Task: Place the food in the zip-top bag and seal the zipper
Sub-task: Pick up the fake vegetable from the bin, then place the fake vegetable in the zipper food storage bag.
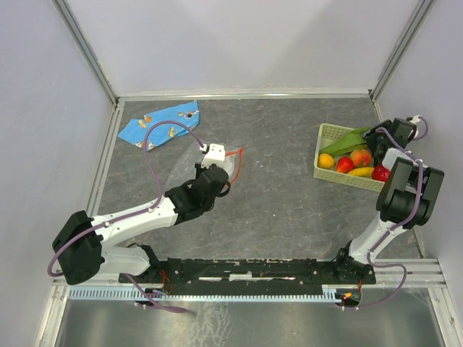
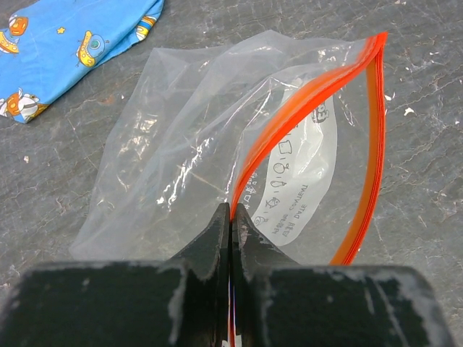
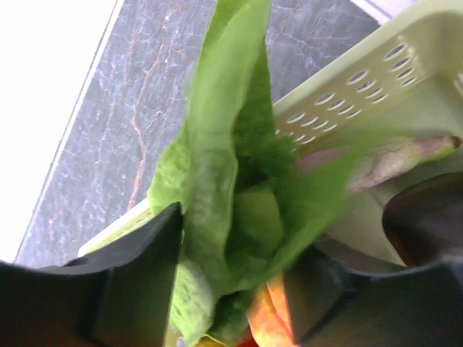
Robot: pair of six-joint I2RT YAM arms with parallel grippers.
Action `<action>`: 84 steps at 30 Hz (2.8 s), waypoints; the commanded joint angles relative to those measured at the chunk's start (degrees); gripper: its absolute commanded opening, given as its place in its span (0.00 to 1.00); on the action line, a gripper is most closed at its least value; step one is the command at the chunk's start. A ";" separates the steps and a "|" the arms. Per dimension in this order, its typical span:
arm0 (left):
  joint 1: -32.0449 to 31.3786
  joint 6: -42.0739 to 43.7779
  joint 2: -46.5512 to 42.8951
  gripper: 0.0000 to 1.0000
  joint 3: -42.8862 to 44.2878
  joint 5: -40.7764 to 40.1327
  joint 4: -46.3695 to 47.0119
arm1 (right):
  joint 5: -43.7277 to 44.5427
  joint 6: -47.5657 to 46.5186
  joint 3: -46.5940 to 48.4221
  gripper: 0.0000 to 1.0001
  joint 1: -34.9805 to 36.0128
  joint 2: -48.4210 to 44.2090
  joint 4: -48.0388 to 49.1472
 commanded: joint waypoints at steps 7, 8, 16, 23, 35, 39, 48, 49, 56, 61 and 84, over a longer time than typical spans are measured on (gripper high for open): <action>0.72 -0.67 -0.73 0.03 0.32 0.75 2.09 | -4.35 -0.83 -4.56 0.24 -0.51 -7.54 7.70; 0.82 -0.95 -0.91 0.03 0.36 1.00 2.13 | -4.69 -0.76 -5.07 0.21 -0.56 -8.56 8.14; 2.12 -3.76 -1.64 0.03 0.94 4.50 2.16 | -6.06 1.00 -11.56 0.07 -0.01 -16.85 13.65; 2.74 -5.67 -1.11 0.03 2.68 6.60 1.49 | -6.27 2.18 -17.26 0.04 1.53 -23.31 19.18; 4.50 -8.41 -0.15 0.03 6.05 10.96 -0.80 | -4.62 3.37 -22.95 0.02 9.04 -37.43 23.56; 4.77 -9.42 0.59 0.03 7.92 12.38 -2.47 | -4.05 3.96 -23.97 0.02 13.11 -40.81 24.75; 5.88 -11.67 1.40 0.03 10.41 16.64 -3.89 | -5.29 7.89 -25.71 0.02 20.11 -45.91 29.11; 5.98 -12.13 1.48 0.03 10.61 17.15 -3.74 | -5.28 8.67 -26.15 0.02 21.08 -46.16 30.18; 6.34 -13.93 3.78 0.03 13.26 21.25 -4.34 | -3.38 12.14 -27.93 0.02 30.48 -45.38 39.01; 6.37 -15.28 3.82 0.03 13.51 22.66 -3.80 | -0.04 11.87 -28.60 0.02 37.93 -42.96 45.45; 6.80 -22.64 3.01 0.03 17.63 26.71 -3.11 | 10.97 2.94 -31.70 0.02 59.60 -28.51 62.96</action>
